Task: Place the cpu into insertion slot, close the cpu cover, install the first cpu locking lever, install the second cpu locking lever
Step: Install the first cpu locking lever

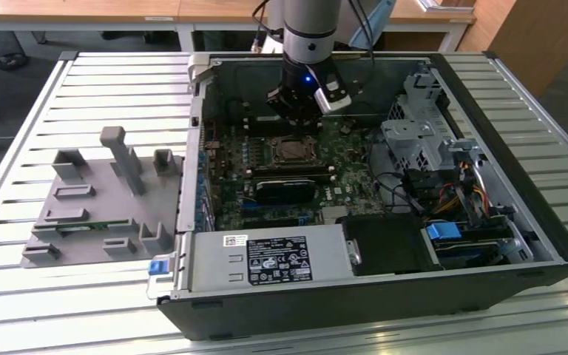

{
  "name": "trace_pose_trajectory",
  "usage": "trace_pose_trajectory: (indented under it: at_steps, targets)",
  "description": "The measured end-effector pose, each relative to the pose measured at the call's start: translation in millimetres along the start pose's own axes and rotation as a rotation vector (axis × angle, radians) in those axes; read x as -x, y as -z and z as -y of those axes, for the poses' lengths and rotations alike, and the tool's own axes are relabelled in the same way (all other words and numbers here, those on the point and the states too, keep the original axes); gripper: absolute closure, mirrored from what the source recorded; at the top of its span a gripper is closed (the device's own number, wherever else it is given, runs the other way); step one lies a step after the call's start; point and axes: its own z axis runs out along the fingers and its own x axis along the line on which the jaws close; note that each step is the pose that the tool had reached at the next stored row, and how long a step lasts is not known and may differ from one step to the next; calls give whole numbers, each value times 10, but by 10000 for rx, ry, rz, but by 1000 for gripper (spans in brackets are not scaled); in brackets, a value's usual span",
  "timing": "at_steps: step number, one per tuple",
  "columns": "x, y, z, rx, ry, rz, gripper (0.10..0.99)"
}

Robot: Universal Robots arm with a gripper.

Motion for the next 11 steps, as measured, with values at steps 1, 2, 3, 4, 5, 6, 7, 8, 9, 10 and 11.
trace_pose_trajectory:
  at_steps: [1,2,3,4,5,6,7,8,9,10,11]
  targets:
    - [2,-7,0,0,1,0,980]
    - [3,-13,0,0,1,0,980]
    - [4,-19,1,0,1,0,980]
    - [5,-25,1,-1,0,0,980]
    - [6,-30,1,-3,0,1,980]
    - [6,-34,1,-5,1,0,980]
    - [7,-37,1,-5,1,0,980]
    - [8,-37,2,-7,0,-1,980]
    - [8,-38,2,-7,0,-1,980]
    - [9,-38,1,-6,1,-1,980]
    - [9,-39,1,-5,1,0,980]
